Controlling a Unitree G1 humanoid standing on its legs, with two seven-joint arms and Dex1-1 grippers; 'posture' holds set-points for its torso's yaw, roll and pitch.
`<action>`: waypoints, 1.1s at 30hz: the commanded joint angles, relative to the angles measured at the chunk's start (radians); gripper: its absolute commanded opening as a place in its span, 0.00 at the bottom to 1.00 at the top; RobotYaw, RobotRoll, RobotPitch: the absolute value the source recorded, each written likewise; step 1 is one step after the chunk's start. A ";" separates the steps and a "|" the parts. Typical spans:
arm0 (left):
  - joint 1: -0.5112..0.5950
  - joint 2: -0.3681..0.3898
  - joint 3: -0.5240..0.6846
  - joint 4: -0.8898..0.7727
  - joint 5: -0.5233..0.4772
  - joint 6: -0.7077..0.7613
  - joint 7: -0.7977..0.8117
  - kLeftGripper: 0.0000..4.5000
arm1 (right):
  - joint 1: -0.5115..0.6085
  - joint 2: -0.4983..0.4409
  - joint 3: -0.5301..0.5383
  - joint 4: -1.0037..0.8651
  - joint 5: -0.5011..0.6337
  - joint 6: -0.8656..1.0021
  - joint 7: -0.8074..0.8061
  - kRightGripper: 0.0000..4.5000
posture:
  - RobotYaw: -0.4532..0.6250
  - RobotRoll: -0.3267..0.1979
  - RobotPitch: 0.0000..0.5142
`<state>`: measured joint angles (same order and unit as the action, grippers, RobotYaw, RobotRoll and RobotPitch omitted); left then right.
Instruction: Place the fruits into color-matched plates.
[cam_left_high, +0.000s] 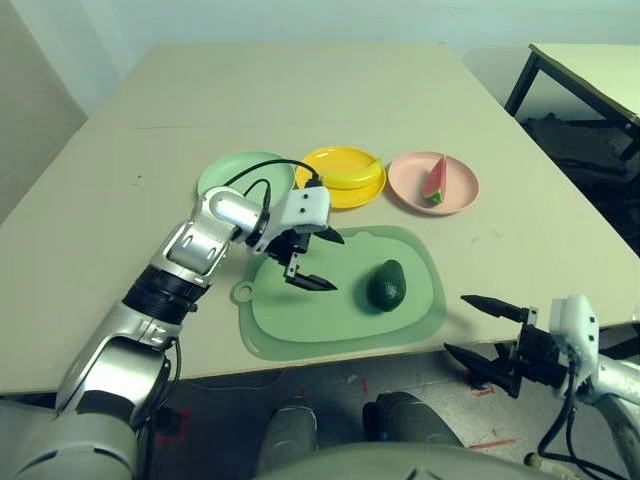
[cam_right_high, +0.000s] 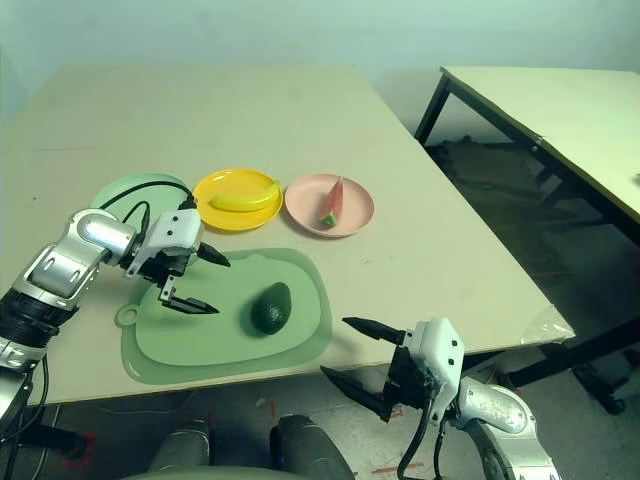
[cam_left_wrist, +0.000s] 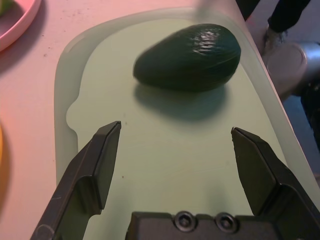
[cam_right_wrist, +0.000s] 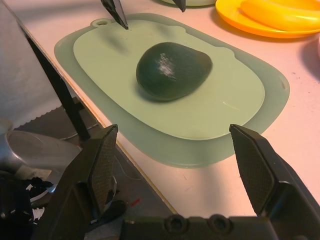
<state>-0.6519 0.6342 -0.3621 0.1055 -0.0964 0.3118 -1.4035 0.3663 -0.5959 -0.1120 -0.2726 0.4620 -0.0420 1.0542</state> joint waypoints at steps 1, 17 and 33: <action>-0.007 -0.006 -0.010 -0.032 -0.006 0.017 0.001 1.00 | -0.002 -0.008 -0.002 0.003 -0.009 -0.011 -0.001 1.00 | 0.30 0.62 0.09; -0.104 -0.096 -0.080 0.046 0.002 -0.136 -0.107 1.00 | 0.009 -0.003 0.003 -0.008 -0.013 -0.010 -0.014 1.00 | 0.27 0.62 0.09; -0.175 -0.161 -0.189 0.165 0.118 -0.357 -0.157 1.00 | 0.069 0.008 0.007 -0.046 -0.019 -0.023 -0.056 1.00 | 0.22 0.62 0.08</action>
<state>-0.8147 0.4866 -0.5347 0.2709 0.0101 -0.0373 -1.5639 0.4231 -0.5891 -0.1038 -0.3078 0.4511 -0.0592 1.0049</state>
